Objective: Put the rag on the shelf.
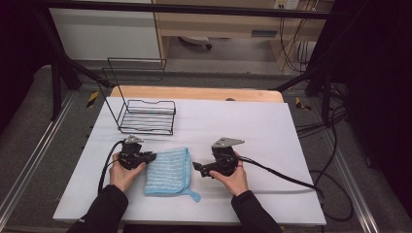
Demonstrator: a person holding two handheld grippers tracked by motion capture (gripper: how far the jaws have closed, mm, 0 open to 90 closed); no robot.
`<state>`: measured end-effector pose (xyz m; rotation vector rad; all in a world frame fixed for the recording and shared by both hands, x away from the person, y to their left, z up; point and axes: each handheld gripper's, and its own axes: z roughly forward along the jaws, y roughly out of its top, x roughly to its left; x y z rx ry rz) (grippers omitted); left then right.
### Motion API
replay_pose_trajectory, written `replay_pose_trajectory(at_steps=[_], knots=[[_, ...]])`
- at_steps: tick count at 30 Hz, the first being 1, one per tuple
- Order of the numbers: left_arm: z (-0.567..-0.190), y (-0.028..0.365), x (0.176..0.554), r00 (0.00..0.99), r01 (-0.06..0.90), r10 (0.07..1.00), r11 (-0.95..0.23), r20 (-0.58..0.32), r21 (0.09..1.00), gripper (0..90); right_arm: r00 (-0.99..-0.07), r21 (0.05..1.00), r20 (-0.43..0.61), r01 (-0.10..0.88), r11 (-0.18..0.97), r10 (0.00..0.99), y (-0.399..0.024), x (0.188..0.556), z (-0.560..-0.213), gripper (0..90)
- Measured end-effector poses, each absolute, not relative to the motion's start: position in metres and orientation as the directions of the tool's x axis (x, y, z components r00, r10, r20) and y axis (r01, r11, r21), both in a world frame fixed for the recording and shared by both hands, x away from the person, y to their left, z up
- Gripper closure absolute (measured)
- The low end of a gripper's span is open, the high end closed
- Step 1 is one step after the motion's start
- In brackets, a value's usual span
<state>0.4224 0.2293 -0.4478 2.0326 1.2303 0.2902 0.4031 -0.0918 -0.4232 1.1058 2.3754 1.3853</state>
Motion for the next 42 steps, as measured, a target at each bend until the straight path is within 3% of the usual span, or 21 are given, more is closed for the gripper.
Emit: replay_pose_trajectory(at_steps=[6,13,22,42], knots=[[-0.448,0.229,0.423,0.518,0.674,0.838,-0.278,-0.17,0.685,77.9,-0.715,0.814,0.189,0.498,0.3,0.673,-0.068,0.415,-0.413,3.5],[-0.448,0.23,0.423,0.523,0.672,0.835,-0.281,-0.17,0.685,77.9,-0.7,0.788,0.208,0.534,0.307,0.683,-0.038,0.437,-0.421,20.8],[-0.448,0.231,0.423,0.533,0.664,0.829,-0.287,-0.168,0.69,77.8,-0.675,0.724,0.211,0.594,0.352,0.707,-0.031,0.449,-0.448,45.2],[-0.449,0.234,0.424,0.55,0.657,0.815,-0.286,-0.184,0.698,79.6,-0.636,0.664,0.324,0.68,0.311,0.7,-0.028,0.448,-0.452,76.4]])
